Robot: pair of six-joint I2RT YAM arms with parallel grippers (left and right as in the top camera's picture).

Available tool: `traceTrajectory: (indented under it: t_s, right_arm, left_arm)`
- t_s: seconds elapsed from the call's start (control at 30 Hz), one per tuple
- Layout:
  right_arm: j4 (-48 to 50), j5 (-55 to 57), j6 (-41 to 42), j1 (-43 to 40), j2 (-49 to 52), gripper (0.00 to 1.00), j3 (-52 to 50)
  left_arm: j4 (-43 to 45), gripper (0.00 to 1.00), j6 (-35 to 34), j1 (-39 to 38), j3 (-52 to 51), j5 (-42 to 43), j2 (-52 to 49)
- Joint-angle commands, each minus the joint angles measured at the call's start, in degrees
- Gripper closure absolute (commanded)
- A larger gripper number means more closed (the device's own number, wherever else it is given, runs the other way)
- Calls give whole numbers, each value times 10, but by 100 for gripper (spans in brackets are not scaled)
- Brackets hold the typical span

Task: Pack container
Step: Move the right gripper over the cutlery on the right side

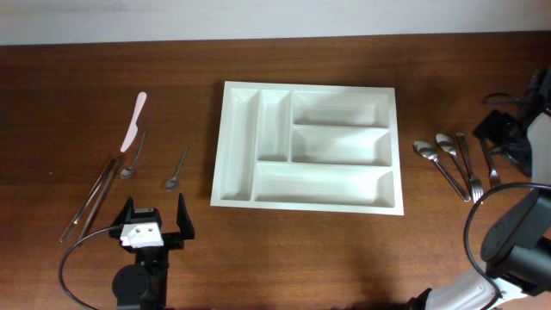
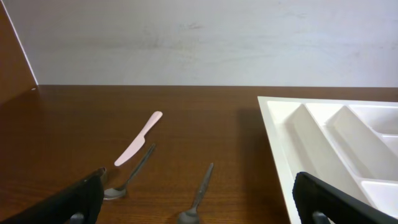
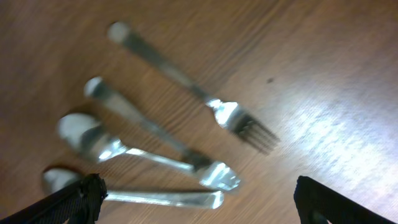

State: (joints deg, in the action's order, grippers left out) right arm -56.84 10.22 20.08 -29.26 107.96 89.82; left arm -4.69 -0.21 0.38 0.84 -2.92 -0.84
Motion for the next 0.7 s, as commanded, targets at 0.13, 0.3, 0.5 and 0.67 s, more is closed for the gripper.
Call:
traceTrajectory:
  t_s: [0.13, 0.3, 0.5, 0.67]
  right_arm:
    - [44, -54, -217, -37, 30, 1, -5]
    - [46, -248, -409, -37, 31, 1, -6]
    - [36, -198, -421, -43, 31, 1, -6]
    - [8, -200, -438, -42, 31, 1, -8]
  left_arm:
    - [0, 1, -2, -2, -3, 6, 5]
    - [0, 1, -2, -2, -3, 6, 5]
    - [0, 1, -2, -2, -3, 6, 5]
    - [0, 1, -2, -2, -3, 6, 5]
